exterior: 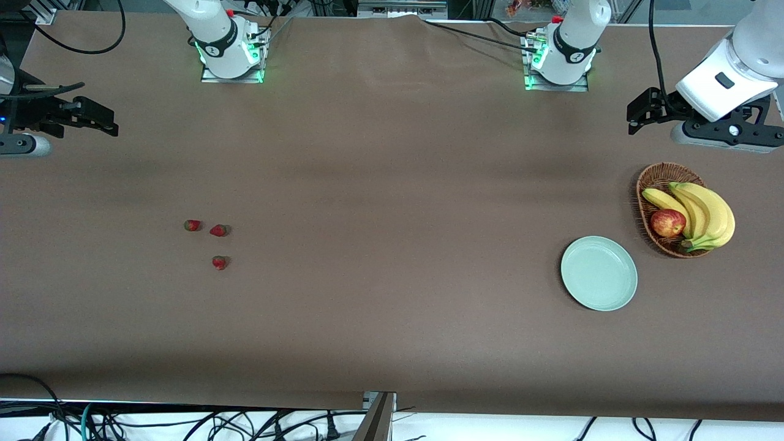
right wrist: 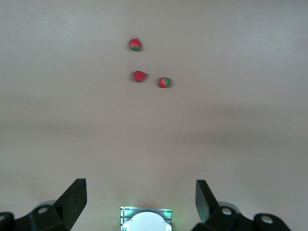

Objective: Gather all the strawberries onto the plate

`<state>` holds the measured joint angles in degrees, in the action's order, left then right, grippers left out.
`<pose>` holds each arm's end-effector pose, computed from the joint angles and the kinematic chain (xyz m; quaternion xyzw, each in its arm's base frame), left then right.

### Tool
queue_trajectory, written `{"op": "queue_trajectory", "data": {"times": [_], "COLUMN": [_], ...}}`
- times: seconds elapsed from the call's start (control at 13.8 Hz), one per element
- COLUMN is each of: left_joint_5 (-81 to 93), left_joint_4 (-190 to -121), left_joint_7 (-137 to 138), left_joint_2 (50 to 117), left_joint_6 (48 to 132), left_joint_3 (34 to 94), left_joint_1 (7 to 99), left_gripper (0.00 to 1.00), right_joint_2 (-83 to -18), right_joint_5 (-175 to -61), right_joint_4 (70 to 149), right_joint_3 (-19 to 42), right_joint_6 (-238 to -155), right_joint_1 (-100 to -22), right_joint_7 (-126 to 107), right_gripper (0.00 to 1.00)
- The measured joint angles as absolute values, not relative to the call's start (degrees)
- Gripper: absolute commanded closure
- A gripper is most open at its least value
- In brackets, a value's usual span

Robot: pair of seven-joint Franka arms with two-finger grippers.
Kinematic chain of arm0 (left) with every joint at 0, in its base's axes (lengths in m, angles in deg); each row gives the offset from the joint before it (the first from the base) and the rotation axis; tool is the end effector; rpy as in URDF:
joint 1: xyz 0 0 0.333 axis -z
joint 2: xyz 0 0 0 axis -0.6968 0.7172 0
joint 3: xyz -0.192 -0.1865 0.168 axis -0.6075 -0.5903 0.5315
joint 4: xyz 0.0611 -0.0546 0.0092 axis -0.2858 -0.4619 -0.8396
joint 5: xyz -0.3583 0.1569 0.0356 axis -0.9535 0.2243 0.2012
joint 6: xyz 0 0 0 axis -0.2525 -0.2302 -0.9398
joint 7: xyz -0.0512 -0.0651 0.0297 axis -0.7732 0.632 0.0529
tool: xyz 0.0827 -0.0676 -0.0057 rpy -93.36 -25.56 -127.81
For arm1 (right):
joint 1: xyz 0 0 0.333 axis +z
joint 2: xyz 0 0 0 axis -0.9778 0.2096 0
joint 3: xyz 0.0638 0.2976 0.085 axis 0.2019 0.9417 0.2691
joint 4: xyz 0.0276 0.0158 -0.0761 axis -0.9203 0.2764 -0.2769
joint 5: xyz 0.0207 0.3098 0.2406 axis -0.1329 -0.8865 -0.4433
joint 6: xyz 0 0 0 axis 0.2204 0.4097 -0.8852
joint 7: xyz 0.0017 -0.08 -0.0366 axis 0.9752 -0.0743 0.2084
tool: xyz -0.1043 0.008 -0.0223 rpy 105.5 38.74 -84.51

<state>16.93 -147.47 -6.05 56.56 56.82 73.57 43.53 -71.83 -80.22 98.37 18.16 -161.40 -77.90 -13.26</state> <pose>0.5307 -0.0728 0.6196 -0.9959 0.0719 0.0488 0.0253 0.5495 0.0119 0.6096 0.9964 0.0238 -0.0814 0.0067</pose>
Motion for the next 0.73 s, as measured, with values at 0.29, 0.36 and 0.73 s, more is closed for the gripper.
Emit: {"op": "queue_trajectory", "data": {"times": [0.29,0.36,0.73], "left_joint_5": [16.9,16.9,16.9], "left_joint_4": [-147.5,-147.5,-147.5], "left_joint_7": [-6.0,-6.0,-6.0], "left_joint_2": [56.6,56.6,56.6], "left_joint_6": [56.8,56.8,56.8], "left_joint_3": [73.6,73.6,73.6], "left_joint_1": [43.5,43.5,43.5], "left_gripper": [0.0,0.0,0.0], "right_joint_2": [-71.8,-71.7,-68.7], "right_joint_5": [-80.2,-80.2,-80.2], "right_joint_4": [98.3,98.3,98.3], "right_joint_3": [18.2,18.2,18.2], "right_joint_6": [-161.4,-161.4,-164.2], "right_joint_1": [-77.8,-77.8,-77.9], "right_joint_7": [-13.3,-13.3,-13.3], "right_gripper": [0.0,0.0,0.0]}}
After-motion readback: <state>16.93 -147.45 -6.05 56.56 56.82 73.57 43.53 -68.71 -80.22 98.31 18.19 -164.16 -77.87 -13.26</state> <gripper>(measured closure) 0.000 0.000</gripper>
